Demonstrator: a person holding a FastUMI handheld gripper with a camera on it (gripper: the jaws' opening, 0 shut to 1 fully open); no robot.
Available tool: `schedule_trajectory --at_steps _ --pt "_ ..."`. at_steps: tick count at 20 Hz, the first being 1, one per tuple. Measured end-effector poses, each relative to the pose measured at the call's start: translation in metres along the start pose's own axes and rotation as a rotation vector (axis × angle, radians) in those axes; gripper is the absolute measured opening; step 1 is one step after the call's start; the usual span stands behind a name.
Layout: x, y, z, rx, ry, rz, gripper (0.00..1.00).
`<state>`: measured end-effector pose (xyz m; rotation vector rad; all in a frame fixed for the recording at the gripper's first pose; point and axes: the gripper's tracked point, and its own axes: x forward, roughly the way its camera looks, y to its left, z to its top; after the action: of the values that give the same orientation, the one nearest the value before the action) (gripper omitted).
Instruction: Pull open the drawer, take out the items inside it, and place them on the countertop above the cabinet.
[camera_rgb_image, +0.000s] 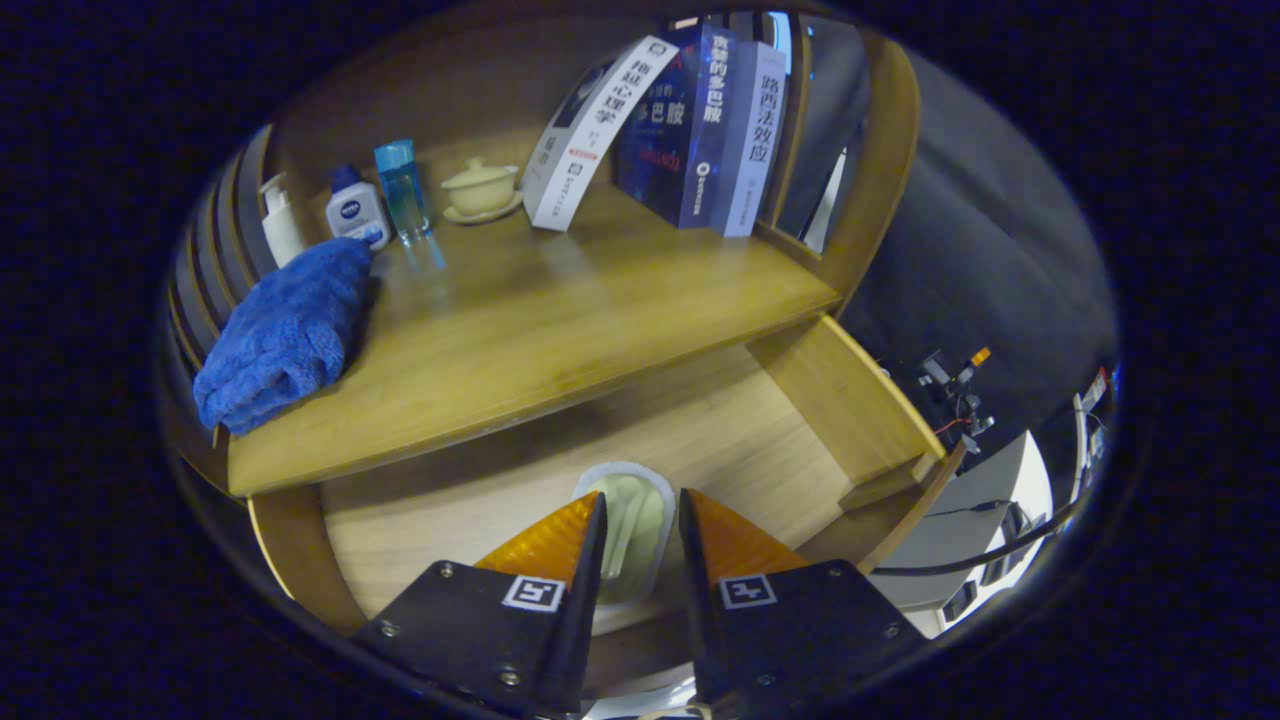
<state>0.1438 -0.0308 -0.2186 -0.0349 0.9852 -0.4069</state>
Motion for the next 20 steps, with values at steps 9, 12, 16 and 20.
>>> schedule_trajectory --at_steps 9,12,16,20 --pt "0.035 0.014 -0.027 0.02 0.081 0.01 0.24" --pt "0.033 -0.001 -0.025 -0.018 0.087 -0.062 0.13" --pt "0.012 -0.024 -0.005 0.029 0.015 -0.145 0.12" --pt "-0.015 -0.038 0.026 0.032 -0.067 -0.187 0.12"
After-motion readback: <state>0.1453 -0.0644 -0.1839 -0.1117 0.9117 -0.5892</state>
